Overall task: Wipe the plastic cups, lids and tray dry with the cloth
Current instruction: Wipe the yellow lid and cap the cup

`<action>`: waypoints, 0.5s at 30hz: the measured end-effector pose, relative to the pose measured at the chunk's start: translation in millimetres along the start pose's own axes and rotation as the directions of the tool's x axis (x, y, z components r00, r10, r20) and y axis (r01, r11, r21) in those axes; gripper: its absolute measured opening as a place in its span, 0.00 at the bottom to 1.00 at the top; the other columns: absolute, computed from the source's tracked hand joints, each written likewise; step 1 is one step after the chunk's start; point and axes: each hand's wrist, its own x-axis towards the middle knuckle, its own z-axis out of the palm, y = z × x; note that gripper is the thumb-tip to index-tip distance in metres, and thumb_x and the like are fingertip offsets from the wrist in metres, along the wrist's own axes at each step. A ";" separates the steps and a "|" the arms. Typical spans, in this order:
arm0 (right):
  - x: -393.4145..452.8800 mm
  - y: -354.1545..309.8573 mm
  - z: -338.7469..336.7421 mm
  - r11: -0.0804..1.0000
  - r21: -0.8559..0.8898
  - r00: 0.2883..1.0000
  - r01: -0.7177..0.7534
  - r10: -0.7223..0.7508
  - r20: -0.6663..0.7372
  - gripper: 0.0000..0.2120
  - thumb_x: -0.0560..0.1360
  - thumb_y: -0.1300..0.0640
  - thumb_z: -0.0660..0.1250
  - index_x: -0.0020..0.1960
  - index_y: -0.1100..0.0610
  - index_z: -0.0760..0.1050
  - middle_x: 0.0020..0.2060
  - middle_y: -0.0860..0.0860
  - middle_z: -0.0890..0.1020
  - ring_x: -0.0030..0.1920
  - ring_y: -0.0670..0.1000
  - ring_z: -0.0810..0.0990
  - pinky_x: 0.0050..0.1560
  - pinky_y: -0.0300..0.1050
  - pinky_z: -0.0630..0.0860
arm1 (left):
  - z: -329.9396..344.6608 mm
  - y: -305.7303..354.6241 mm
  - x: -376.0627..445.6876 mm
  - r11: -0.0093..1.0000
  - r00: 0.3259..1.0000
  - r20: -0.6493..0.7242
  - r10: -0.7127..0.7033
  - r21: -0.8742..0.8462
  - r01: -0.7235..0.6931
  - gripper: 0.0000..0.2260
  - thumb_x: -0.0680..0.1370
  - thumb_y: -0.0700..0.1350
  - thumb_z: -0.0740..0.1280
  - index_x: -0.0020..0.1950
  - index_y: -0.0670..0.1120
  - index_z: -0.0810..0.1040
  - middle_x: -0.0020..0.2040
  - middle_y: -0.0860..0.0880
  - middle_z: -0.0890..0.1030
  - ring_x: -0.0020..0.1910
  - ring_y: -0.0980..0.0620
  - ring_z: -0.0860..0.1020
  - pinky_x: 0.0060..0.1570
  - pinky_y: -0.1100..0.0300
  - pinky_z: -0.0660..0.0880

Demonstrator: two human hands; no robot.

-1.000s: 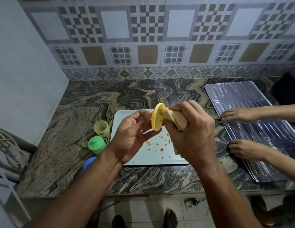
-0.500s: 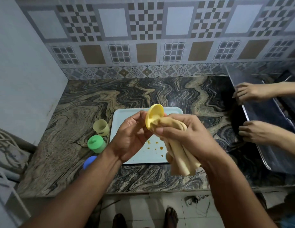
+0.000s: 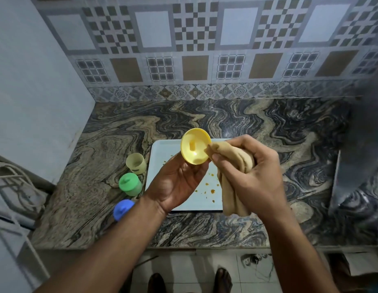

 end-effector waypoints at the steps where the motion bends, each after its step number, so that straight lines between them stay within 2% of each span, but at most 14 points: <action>1: -0.8 0.3 2.7 0.998 -0.046 0.999 0.035 -0.035 -0.009 0.08 0.73 0.61 0.82 0.48 0.54 0.85 0.42 0.44 0.88 0.42 0.45 0.87 0.41 0.41 0.81 | -3.1 0.3 1.5 1.000 1.000 -0.009 -0.004 -0.021 0.003 0.31 0.58 0.39 0.88 0.58 0.36 0.85 0.56 0.40 0.86 0.52 0.46 0.87 0.48 0.54 0.85; 3: -1.9 -0.8 7.6 0.989 -0.112 0.995 0.094 -0.098 -0.031 0.08 0.73 0.58 0.82 0.49 0.54 0.85 0.42 0.44 0.88 0.41 0.47 0.87 0.40 0.43 0.83 | -8.9 1.6 3.9 0.998 1.000 -0.007 -0.017 -0.057 0.017 0.34 0.60 0.39 0.88 0.63 0.35 0.81 0.58 0.39 0.85 0.53 0.46 0.87 0.50 0.54 0.85; 5: -1.6 -2.7 11.9 0.977 -0.161 0.987 0.139 -0.151 -0.063 0.08 0.74 0.56 0.82 0.49 0.54 0.85 0.41 0.44 0.88 0.40 0.47 0.86 0.39 0.42 0.82 | -11.0 1.5 4.2 0.999 1.000 0.024 -0.018 -0.041 0.019 0.31 0.64 0.40 0.86 0.64 0.36 0.81 0.59 0.40 0.85 0.54 0.47 0.86 0.54 0.54 0.84; 8: 3.4 -1.2 18.0 0.964 -0.228 0.976 0.140 -0.173 -0.131 0.07 0.74 0.56 0.81 0.47 0.54 0.84 0.38 0.44 0.86 0.37 0.45 0.83 0.37 0.37 0.78 | -6.1 -1.2 2.6 0.992 0.999 0.042 0.034 0.124 -0.039 0.14 0.73 0.39 0.78 0.57 0.38 0.84 0.54 0.43 0.86 0.53 0.51 0.86 0.58 0.57 0.83; 9: 4.8 0.1 20.3 0.968 -0.222 0.974 0.118 -0.157 -0.163 0.07 0.74 0.57 0.81 0.47 0.52 0.83 0.37 0.44 0.85 0.36 0.44 0.82 0.37 0.37 0.77 | -3.4 -3.1 2.1 0.974 0.997 0.030 0.074 0.214 -0.079 0.11 0.77 0.40 0.74 0.56 0.37 0.82 0.53 0.43 0.85 0.52 0.51 0.85 0.58 0.57 0.82; 11: 6.4 3.9 25.6 0.995 -0.084 0.979 0.059 -0.074 -0.190 0.07 0.73 0.58 0.79 0.46 0.50 0.82 0.36 0.42 0.85 0.35 0.41 0.81 0.38 0.38 0.77 | 2.2 -5.8 1.7 0.911 0.984 0.026 0.178 0.374 -0.174 0.10 0.80 0.43 0.69 0.55 0.37 0.76 0.51 0.42 0.82 0.50 0.51 0.83 0.55 0.58 0.81; 12: 6.2 5.8 27.0 0.999 0.034 0.987 0.026 -0.020 -0.156 0.06 0.73 0.59 0.77 0.46 0.50 0.82 0.36 0.42 0.85 0.35 0.40 0.80 0.39 0.38 0.77 | 5.2 -5.6 1.4 0.880 0.973 0.020 0.232 0.421 -0.218 0.09 0.80 0.44 0.68 0.52 0.38 0.75 0.49 0.43 0.83 0.49 0.51 0.83 0.54 0.59 0.81; 14: 5.3 10.2 26.3 0.977 0.211 0.999 -0.042 0.048 -0.022 0.05 0.72 0.61 0.73 0.47 0.55 0.83 0.36 0.43 0.85 0.36 0.42 0.80 0.40 0.38 0.77 | 9.9 -2.6 -0.2 0.814 0.940 0.028 0.340 0.491 -0.309 0.06 0.80 0.42 0.69 0.49 0.40 0.76 0.47 0.45 0.86 0.49 0.51 0.85 0.53 0.58 0.81; 15: 5.4 13.5 23.4 0.969 0.240 0.997 -0.064 0.055 0.045 0.05 0.72 0.62 0.73 0.47 0.57 0.83 0.37 0.44 0.85 0.37 0.43 0.81 0.40 0.38 0.78 | 11.0 -0.3 -1.6 0.759 0.916 0.049 0.397 0.544 -0.358 0.05 0.79 0.42 0.69 0.49 0.41 0.76 0.49 0.44 0.87 0.51 0.50 0.85 0.54 0.57 0.81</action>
